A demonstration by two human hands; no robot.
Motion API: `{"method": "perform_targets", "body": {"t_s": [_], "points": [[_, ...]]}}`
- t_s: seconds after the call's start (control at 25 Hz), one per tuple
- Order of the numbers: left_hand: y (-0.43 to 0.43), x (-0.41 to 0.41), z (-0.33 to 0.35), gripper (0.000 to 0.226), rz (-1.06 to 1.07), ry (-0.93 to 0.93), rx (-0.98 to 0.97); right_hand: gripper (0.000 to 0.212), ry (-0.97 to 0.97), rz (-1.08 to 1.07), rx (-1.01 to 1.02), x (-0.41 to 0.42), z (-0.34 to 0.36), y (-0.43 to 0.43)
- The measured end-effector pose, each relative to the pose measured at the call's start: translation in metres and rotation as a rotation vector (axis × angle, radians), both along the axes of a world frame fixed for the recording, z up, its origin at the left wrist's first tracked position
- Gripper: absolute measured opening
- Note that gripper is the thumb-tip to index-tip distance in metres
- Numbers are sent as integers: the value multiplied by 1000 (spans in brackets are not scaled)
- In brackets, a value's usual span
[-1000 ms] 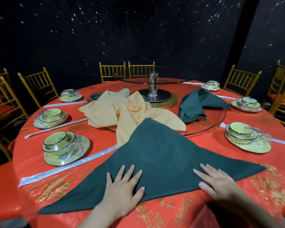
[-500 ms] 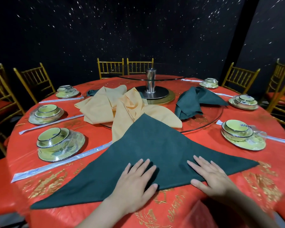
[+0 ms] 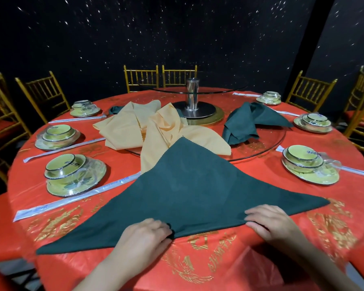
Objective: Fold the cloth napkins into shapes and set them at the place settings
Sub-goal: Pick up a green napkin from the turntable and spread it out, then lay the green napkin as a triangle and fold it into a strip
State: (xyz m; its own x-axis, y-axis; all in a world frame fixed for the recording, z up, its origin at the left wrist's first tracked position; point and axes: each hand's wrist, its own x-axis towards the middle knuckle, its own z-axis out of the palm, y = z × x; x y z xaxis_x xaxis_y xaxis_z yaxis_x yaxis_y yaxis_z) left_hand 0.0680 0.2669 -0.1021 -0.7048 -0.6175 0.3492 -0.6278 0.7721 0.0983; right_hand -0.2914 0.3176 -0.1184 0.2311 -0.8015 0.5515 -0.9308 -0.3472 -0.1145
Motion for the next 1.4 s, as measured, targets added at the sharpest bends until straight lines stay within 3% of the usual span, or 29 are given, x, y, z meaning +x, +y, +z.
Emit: {"method": "perform_targets", "body": {"t_s": [0.2, 0.48, 0.6, 0.76, 0.96, 1.2, 1.32, 1.4], "points": [[6, 22, 0, 22, -16, 61, -22, 36, -32, 65, 4, 14, 0, 21], [-2, 23, 6, 30, 202, 122, 126, 21, -158, -51, 173, 11, 1, 2], [-11, 15, 15, 22, 287, 70, 217, 36, -133, -93, 192, 12, 10, -3], [-22, 12, 23, 22, 351, 9, 313, 45, -59, -202, 390, 15, 25, -7], [-7, 9, 19, 81, 171, 16, 327, 66, -120, -180, 408, 38, 30, 15], [5, -83, 13, 74, 195, -119, 310, 51, 37, -172, 305, 114, 6, 14], [1, -91, 2, 57, 248, -240, 334, 52, 52, -239, 314, 120, 0, 16], [1, -89, -3, 61, 250, -269, 339, 51, 70, -307, 306, 110, -3, 18]]}}
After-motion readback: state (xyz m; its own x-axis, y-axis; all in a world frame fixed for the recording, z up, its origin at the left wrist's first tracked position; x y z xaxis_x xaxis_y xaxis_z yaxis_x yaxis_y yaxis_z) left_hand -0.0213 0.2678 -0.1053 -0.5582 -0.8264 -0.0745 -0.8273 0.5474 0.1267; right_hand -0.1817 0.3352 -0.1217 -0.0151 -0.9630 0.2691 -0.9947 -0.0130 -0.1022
